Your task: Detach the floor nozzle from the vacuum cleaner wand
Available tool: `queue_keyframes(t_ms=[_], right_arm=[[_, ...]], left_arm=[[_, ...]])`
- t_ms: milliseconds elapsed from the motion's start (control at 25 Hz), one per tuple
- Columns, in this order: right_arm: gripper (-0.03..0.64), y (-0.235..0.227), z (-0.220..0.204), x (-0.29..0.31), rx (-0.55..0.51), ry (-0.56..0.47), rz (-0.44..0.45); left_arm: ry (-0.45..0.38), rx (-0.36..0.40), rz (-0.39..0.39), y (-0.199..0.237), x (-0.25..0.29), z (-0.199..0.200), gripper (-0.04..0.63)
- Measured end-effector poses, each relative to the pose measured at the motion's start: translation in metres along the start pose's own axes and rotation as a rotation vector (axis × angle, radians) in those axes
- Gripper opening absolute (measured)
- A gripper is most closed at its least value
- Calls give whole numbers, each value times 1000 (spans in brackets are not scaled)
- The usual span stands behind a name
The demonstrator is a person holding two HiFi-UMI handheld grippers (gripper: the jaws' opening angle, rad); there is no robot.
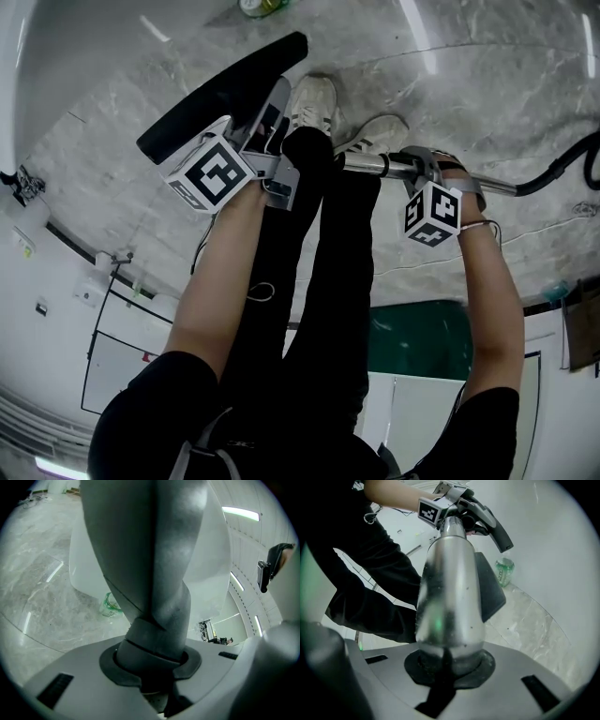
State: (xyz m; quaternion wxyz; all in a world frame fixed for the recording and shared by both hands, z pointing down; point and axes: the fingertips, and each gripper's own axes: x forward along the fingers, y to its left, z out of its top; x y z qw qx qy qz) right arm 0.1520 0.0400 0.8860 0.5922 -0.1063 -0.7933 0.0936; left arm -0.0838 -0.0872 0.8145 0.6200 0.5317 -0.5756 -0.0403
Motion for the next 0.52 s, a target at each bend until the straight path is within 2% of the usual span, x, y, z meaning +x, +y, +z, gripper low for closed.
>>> queue_keyframes(t_ms=[200, 520], right_arm=[[51, -5, 3, 0, 9, 3, -20], [51, -16, 14, 10, 9, 2, -45]], left_arm=[[14, -46, 1, 7, 1, -9, 110], [67, -22, -2, 11, 10, -23, 110]])
